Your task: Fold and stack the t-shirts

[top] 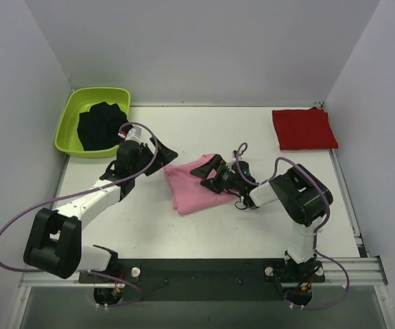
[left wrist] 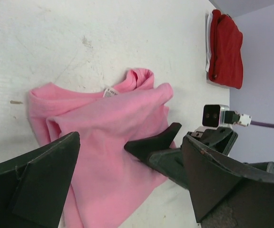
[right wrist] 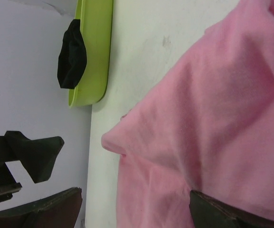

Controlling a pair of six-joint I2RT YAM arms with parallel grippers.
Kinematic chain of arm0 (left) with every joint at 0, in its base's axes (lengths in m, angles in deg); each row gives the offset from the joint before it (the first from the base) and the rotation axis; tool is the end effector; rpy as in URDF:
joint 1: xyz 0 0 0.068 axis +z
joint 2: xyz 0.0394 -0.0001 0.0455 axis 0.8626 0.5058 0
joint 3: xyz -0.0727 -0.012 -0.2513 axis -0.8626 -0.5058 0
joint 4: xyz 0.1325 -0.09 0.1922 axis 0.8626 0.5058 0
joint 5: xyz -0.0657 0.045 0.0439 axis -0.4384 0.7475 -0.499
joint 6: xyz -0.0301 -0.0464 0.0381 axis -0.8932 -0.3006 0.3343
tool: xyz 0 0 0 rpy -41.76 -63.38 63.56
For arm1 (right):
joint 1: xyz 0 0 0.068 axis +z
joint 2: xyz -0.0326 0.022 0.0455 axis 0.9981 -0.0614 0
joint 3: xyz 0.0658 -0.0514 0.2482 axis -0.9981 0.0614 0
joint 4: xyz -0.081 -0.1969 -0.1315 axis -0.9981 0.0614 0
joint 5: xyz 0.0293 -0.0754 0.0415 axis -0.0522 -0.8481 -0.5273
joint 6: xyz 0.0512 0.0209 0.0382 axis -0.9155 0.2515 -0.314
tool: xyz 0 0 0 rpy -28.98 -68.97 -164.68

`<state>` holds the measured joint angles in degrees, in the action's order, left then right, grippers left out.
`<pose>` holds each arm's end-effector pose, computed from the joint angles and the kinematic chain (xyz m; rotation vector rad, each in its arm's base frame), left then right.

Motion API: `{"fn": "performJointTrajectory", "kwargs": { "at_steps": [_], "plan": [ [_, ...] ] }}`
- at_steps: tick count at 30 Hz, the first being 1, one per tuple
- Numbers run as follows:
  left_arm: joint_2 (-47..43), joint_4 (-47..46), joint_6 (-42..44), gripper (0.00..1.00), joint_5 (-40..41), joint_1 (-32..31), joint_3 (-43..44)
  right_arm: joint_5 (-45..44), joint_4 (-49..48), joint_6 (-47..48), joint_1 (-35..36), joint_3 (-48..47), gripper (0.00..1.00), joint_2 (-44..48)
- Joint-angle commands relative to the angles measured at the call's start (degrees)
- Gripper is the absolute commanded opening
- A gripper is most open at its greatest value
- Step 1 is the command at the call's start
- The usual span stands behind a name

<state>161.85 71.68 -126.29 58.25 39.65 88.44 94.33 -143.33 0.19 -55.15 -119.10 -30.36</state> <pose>0.2859 -0.1128 0.2229 -0.4445 2.0842 -0.9114 0.2895 0.2036 0.1342 0.2025 1.9530 1.5950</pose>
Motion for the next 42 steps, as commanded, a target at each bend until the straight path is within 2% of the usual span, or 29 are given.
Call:
{"fn": "performJointTrajectory", "kwargs": {
  "at_steps": [1,4,6,12,15,27,42],
  "plan": [
    [-5.5,-0.5,0.6,0.97,-0.2,-2.4,-2.3,-8.3,8.0,3.1,6.5,10.6,1.0,3.4],
    [-9.5,2.6,1.6,0.97,1.4,-4.4,-3.5,-13.0,10.0,3.2,11.5,13.1,1.0,8.2],
    [-12.9,4.6,2.6,0.97,2.7,-4.8,-3.9,-15.2,15.9,5.4,14.1,12.6,1.0,14.0],
    [-21.0,14.0,5.3,0.97,3.6,-4.7,-3.7,-25.1,41.3,18.4,20.7,-0.2,1.0,27.6],
    [-24.9,17.5,6.5,0.97,5.1,-4.5,-4.0,-27.9,45.0,21.5,22.4,-4.8,1.0,29.1],
    [-32.0,25.4,8.6,0.97,6.4,-1.6,-3.8,-26.4,42.0,22.1,20.0,-13.3,1.0,17.2],
    [-29.6,23.8,10.0,0.98,4.8,1.1,-4.6,-20.0,38.9,21.5,14.5,-18.3,1.0,10.1]
  ]
}}
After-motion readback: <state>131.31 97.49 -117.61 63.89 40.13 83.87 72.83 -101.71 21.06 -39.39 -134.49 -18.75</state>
